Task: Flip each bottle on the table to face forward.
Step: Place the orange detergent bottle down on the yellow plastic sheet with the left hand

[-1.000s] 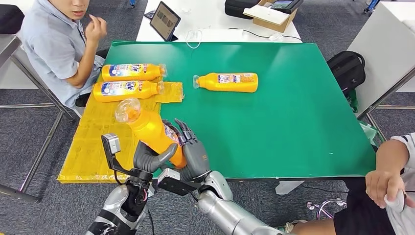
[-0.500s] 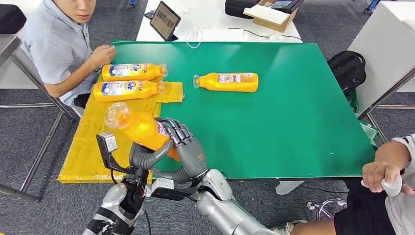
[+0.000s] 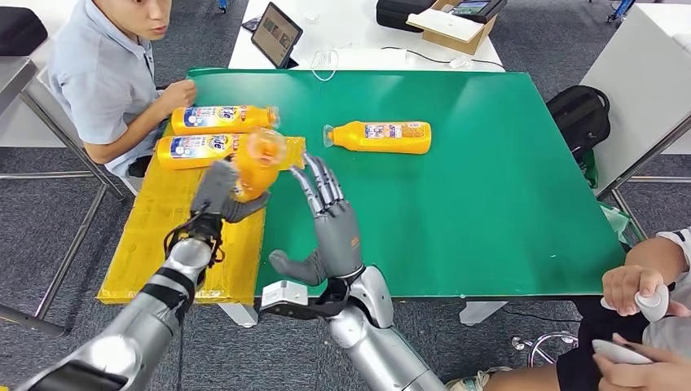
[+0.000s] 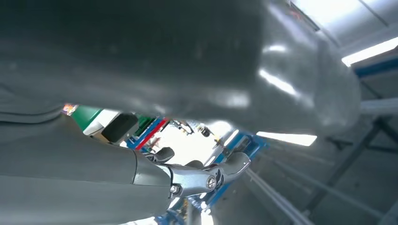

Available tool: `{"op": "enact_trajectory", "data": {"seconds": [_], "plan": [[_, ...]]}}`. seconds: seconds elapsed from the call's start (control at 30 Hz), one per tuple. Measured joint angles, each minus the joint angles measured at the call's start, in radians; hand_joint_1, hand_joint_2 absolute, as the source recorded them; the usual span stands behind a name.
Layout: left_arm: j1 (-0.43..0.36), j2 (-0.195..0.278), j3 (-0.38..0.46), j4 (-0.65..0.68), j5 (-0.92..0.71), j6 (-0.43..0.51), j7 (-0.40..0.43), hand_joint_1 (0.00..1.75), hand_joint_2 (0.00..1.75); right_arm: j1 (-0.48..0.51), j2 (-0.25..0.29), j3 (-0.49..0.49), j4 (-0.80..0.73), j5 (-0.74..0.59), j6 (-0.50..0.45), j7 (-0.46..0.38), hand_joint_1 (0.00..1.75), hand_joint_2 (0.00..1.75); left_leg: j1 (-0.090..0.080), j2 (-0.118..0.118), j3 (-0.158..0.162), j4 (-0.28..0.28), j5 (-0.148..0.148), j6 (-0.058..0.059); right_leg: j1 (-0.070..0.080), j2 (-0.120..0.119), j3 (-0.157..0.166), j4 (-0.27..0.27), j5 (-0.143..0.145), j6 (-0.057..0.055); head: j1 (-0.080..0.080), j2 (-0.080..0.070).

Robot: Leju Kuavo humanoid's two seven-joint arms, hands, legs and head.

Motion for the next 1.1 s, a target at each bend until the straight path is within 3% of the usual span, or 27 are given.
{"op": "enact_trajectory", "data": {"seconds": [0.1, 0.27, 0.43, 0.9, 0.93, 0.97, 1.07, 1.1], "plan": [[-0.076, -0.002, -0.046, 0.1, -0.116, 0.0, 0.054, 1.75, 1.75, 0.0, 0.0, 0.0, -0.016, -0.026, 0.0, 0.0, 0.0, 0.0, 0.0, 0.0, 0.0, 0.0, 0.0, 0.0, 0.0, 0.0, 0.0, 0.0, 0.0, 0.0, 0.0, 0.0], [-0.182, 0.0, -0.157, 0.241, -0.354, 0.006, 0.211, 1.75, 1.75, -0.001, 0.0, 0.007, -0.022, -0.037, 0.0, 0.0, 0.0, 0.0, 0.0, 0.0, 0.0, 0.0, 0.0, 0.0, 0.0, 0.0, 0.0, 0.001, 0.0, 0.0, 0.0, 0.0], [-0.24, 0.015, -0.262, 0.346, -0.47, -0.082, 0.313, 1.75, 1.75, -0.001, 0.0, 0.019, -0.022, -0.033, 0.0, 0.0, 0.0, 0.0, 0.0, 0.0, 0.0, 0.0, 0.0, 0.0, 0.0, 0.0, -0.001, 0.001, 0.0, 0.0, 0.0, 0.0], [-0.227, 0.029, -0.346, 0.436, -0.464, -0.232, 0.32, 1.69, 1.75, -0.005, 0.0, 0.04, -0.021, -0.046, 0.0, 0.0, 0.0, 0.0, 0.0, 0.0, -0.001, 0.0, 0.0, 0.0, 0.0, 0.0, 0.0, 0.001, 0.0, 0.0, 0.0, 0.0], [-0.226, 0.029, -0.347, 0.437, -0.458, -0.242, 0.313, 1.61, 1.75, -0.005, 0.0, 0.043, -0.021, -0.051, 0.0, 0.0, 0.0, 0.0, 0.0, 0.0, -0.001, 0.0, 0.0, 0.0, 0.0, 0.0, 0.0, 0.001, 0.0, 0.0, 0.0, 0.0], [-0.225, 0.028, -0.347, 0.437, -0.454, -0.251, 0.308, 1.4, 1.75, -0.006, 0.0, 0.046, -0.021, -0.056, 0.0, 0.0, 0.0, 0.0, 0.0, 0.0, -0.001, 0.0, 0.0, 0.0, 0.0, 0.0, 0.0, 0.001, 0.0, 0.0, 0.0, 0.0], [-0.222, 0.026, -0.347, 0.437, -0.451, -0.27, 0.296, 0.3, 1.75, -0.007, 0.0, 0.053, -0.021, -0.071, 0.0, 0.0, 0.0, 0.0, 0.0, 0.0, 0.0, 0.0, 0.0, 0.0, 0.0, 0.0, 0.0, 0.001, 0.0, 0.0, 0.0, 0.0], [-0.221, 0.025, -0.347, 0.437, -0.449, -0.276, 0.292, 0.08, 1.75, -0.008, 0.0, 0.055, -0.021, -0.079, 0.0, 0.0, 0.0, 0.0, 0.0, 0.0, 0.0, 0.0, 0.0, 0.0, 0.0, 0.0, 0.0, 0.001, 0.0, 0.0, 0.0, 0.0]]}}
